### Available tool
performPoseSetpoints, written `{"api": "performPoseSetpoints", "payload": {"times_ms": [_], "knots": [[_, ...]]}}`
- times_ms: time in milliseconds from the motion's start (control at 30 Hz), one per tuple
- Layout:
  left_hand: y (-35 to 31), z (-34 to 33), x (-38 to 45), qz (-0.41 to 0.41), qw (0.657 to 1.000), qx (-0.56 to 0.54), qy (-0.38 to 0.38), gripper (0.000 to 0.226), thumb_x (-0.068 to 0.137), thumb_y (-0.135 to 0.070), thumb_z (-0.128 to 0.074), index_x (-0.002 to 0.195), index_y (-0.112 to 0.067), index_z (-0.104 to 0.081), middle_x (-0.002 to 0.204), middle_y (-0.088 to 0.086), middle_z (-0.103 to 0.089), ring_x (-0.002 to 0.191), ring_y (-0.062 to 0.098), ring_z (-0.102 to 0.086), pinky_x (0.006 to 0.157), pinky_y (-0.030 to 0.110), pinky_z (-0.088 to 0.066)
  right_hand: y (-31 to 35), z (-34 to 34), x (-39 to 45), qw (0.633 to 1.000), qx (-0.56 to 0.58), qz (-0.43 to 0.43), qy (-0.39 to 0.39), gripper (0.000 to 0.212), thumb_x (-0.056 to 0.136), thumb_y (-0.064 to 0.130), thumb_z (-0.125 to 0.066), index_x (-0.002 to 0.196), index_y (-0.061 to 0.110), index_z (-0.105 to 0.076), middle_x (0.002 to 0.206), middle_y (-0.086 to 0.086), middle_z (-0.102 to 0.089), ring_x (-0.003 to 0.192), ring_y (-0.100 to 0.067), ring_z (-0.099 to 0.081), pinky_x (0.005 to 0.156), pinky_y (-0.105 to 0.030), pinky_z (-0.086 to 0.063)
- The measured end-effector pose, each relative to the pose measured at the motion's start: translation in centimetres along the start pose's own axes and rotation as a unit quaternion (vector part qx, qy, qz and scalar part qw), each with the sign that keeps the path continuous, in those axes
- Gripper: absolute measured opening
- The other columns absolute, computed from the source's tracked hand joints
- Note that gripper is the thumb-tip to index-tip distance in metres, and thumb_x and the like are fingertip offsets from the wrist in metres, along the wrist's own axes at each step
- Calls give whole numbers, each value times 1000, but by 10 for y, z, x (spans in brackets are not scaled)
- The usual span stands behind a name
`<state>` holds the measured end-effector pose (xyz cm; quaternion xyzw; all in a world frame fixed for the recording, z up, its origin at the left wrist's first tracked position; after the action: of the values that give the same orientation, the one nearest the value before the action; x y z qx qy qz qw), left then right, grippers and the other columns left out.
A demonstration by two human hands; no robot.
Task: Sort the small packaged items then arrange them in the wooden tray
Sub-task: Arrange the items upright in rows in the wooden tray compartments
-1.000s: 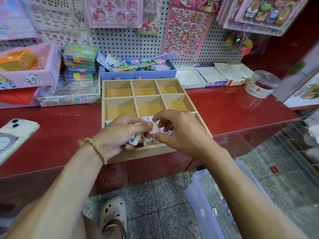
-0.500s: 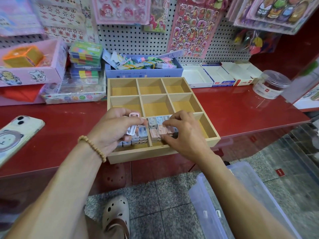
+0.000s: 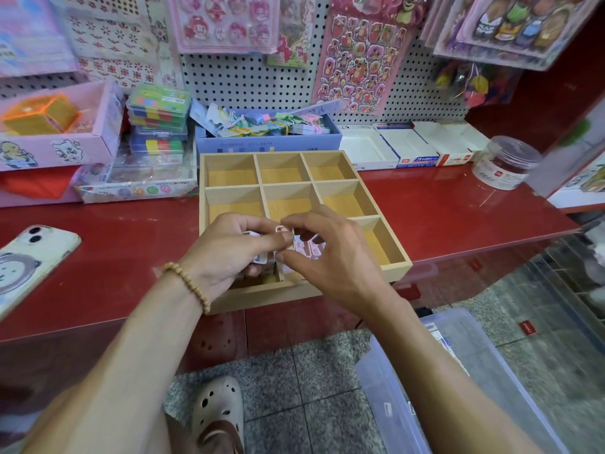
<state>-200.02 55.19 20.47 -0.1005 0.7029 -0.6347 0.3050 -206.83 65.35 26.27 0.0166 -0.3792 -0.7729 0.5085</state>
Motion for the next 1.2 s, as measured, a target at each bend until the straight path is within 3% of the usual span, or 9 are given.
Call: {"api": "performPoseSetpoints", "payload": {"times_ms": [133,233,367,467,767,833,967,1067,1200], "knots": [[3,2,0,14,1000,-10,0,23,81,-19,-76,92,1,-73,73,14,-64,66,24,-41,35,18,-30,-1,1,-1,1000,-19,5,10,35,83,23,-79,116,16,-71,101,0,-72,87,-12,-65,79,-32,-53],[4,4,-1,17,1000,0,-4,21,79,-20,-78,90,-2,-75,76,11,-69,62,21,-45,38,20,-33,1,-1,1,998,-47,21,25,27,83,21,-77,109,16,-71,95,4,-70,83,-11,-62,75,-29,-50],[1,27,1,1,996,-36,-87,8,81,0,-72,87,-4,-74,86,9,-71,63,15,-57,45,21,-41,-23,-1,3,996,-69,-37,30,34,81,28,-80,112,18,-71,103,4,-59,98,-13,-52,81,-27,-42],[1,41,1,1,987,-95,-126,18,79,10,-65,90,-3,-72,85,5,-66,68,15,-54,51,20,-45,-31,-16,3,991,-119,-35,59,39,78,32,-81,114,19,-73,109,1,-57,104,-19,-45,88,-39,-43],[3,27,1,32,976,-203,-71,23,85,14,-53,98,4,-69,80,13,-60,69,15,-57,57,19,-55,-37,-28,7,983,-173,-25,64,43,78,34,-78,117,17,-73,111,-2,-58,105,-25,-46,86,-48,-45],[2,22,1,25,981,-186,-57,23,87,13,-55,105,5,-67,86,16,-60,67,16,-60,61,22,-58,-33,-21,5,989,-138,-24,41,48,77,33,-79,121,15,-70,110,1,-56,106,-22,-46,88,-42,-44],[-3,4,0,6,990,-136,-38,31,85,12,-60,112,-2,-66,80,14,-62,66,16,-65,59,22,-56,-21,7,-3,999,15,-47,-3,48,79,33,-74,125,23,-66,109,12,-52,105,-4,-51,86,-13,-37],[-7,-24,-3,7,992,-125,11,35,81,15,-62,107,-9,-66,72,8,-67,62,15,-66,52,23,-54,-8,18,-9,998,50,-23,5,52,74,28,-73,126,31,-65,109,9,-52,105,-7,-55,85,-14,-41],[-13,-71,-9,-4,989,-80,126,41,78,17,-65,110,-9,-67,78,10,-63,71,18,-66,61,29,-56,-9,25,-17,1000,-14,10,16,47,70,20,-71,117,25,-71,110,2,-53,106,-18,-51,89,-19,-41]]}}
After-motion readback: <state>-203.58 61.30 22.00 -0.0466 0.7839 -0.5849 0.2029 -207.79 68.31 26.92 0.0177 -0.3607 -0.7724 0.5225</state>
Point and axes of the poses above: each hand's wrist, its own x-axis towards the middle knuckle, its own z-axis out of the back of the hand, y = z × x, the point moved 10 cm from there along x, towards the middle knuckle
